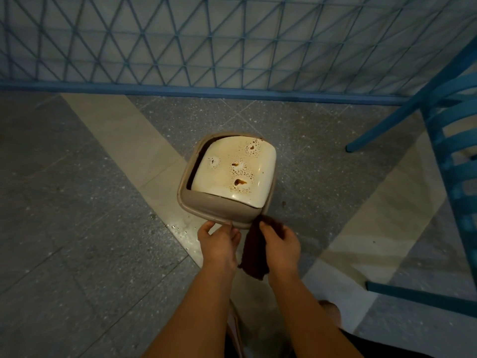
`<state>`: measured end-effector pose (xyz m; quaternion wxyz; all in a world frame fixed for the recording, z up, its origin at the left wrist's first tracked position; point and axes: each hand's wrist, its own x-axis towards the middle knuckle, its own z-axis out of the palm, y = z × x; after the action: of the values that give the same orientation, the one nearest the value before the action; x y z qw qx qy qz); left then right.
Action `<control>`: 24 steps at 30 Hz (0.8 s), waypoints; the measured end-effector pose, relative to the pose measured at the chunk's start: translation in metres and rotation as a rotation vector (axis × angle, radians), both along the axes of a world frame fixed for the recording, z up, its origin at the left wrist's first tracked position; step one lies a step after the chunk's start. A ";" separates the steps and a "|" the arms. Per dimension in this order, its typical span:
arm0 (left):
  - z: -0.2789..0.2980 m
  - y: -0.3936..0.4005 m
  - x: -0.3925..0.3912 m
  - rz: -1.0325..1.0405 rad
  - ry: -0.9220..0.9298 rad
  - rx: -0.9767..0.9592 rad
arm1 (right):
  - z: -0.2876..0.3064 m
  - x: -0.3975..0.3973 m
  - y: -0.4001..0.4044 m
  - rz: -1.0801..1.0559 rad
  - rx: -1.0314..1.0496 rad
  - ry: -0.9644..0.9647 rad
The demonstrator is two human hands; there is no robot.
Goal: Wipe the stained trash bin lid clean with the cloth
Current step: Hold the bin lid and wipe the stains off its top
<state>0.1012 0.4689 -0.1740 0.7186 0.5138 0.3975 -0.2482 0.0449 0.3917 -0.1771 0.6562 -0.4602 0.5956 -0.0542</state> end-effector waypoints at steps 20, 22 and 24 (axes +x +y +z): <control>-0.004 0.002 -0.004 -0.093 0.034 -0.027 | 0.004 -0.003 -0.012 0.231 -0.318 0.070; -0.003 0.013 0.001 -0.094 0.071 -0.037 | 0.008 -0.005 -0.024 0.185 -0.328 0.080; -0.004 0.027 0.011 -0.023 0.088 -0.008 | 0.010 -0.006 -0.025 0.153 -0.325 0.058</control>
<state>0.1121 0.4959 -0.1776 0.6996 0.5039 0.4219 -0.2803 0.0394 0.3666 -0.1666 0.5579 -0.6056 0.5608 -0.0864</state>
